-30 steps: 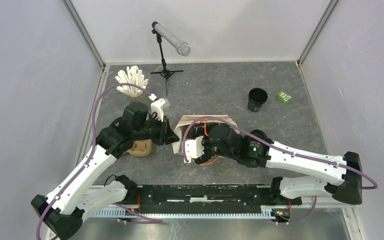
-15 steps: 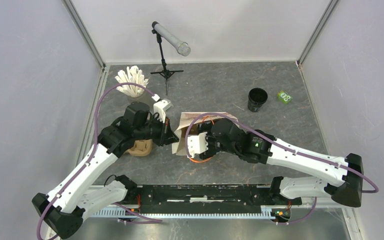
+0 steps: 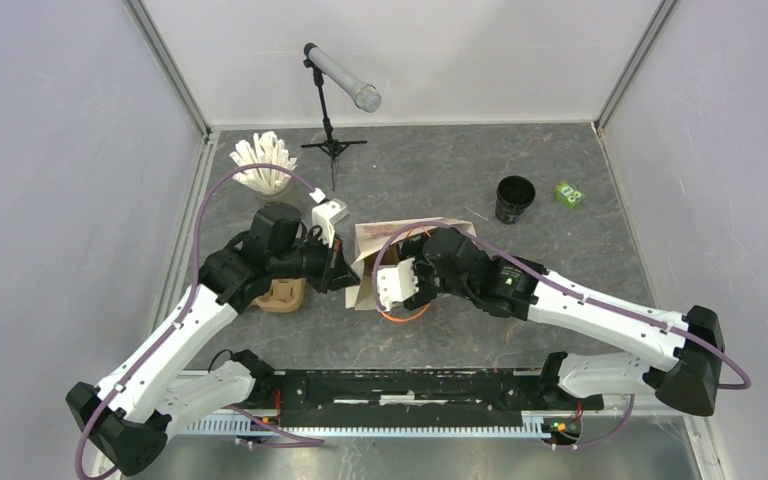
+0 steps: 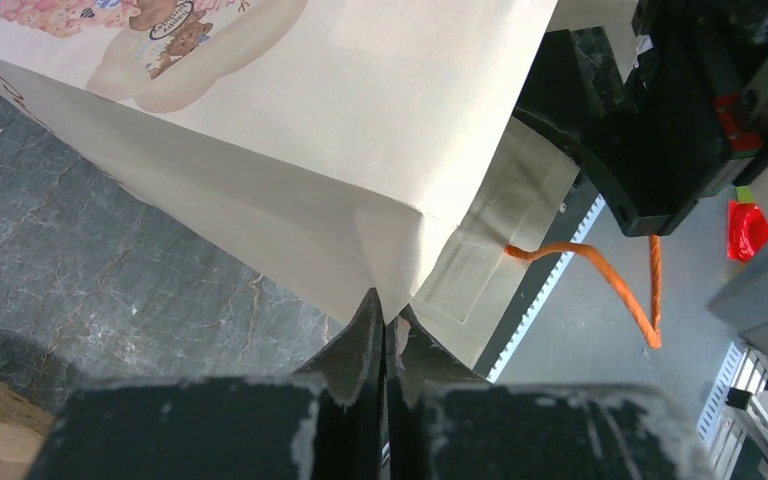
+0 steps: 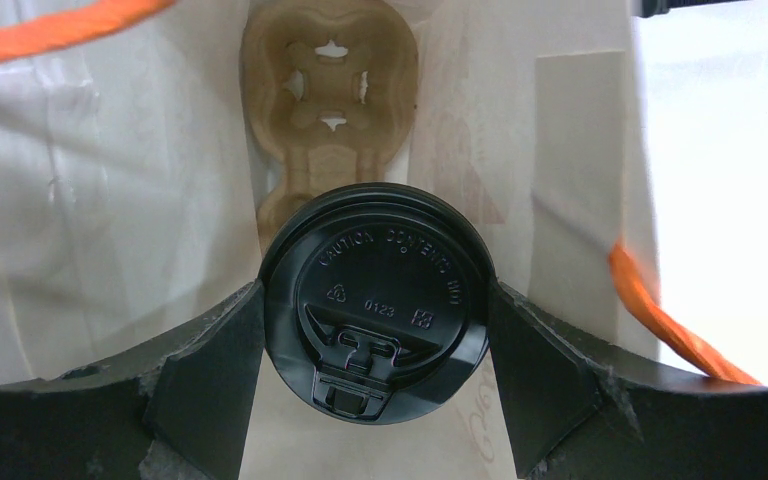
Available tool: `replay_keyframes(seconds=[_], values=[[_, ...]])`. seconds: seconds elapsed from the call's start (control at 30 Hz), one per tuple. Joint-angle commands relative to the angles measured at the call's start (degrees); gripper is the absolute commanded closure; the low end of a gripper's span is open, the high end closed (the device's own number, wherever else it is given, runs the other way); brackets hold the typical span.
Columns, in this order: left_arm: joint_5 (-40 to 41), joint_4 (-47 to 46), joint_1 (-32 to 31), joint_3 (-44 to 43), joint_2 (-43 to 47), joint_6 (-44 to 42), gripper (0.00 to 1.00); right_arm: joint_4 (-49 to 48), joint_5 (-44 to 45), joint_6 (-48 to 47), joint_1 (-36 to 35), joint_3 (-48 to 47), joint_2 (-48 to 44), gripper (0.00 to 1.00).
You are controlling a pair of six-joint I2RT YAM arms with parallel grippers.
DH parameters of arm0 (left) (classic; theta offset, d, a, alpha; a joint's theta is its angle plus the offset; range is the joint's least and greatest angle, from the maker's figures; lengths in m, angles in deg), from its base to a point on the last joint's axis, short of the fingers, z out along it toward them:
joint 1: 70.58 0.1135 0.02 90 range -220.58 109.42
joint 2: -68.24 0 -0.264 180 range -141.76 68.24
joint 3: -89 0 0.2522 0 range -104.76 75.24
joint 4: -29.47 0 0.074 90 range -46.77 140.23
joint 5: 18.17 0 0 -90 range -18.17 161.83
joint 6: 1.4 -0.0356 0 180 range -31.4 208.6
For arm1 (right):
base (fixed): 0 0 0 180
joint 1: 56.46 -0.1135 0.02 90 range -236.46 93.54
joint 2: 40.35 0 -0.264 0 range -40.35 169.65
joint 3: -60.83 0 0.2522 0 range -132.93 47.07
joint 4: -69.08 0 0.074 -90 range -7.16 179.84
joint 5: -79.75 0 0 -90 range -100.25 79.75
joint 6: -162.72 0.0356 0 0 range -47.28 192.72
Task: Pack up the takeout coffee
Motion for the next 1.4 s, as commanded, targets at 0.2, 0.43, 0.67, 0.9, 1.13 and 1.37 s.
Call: replay_keyframes(seconds=[0.2, 0.43, 0.67, 0.9, 1.13, 1.37], values=[[0.89, -3.71, -0.09, -0.70, 0.27, 2.91, 0.96, 0.63, -7.65, -10.29, 0.48, -0.98, 1.58, 0.35], [1.74, -3.47, -0.12, -2.60, -0.91, 3.19, 0.96, 2.44, -6.41, -12.94, 0.45, -3.49, 5.12, 0.35], [1.22, -2.48, -0.13, -3.59, -1.19, 4.12, 0.98, 2.20, -4.92, -12.58, 2.16, -1.92, 5.85, 0.35], [0.90, -2.57, -0.17, -4.77, -1.08, 6.26, 0.98, 2.81, -5.39, -13.36, 3.75, -0.24, 5.55, 0.35], [0.94, -2.66, -0.18, -2.19, -1.26, 7.65, 0.81, 3.35, -6.59, -13.48, 4.59, 0.24, 6.21, 0.35], [3.36, -0.41, -0.20, -0.88, -0.53, 12.20, 0.65, 0.67, -7.94, -11.63, 4.62, 1.06, 6.25, 0.36]])
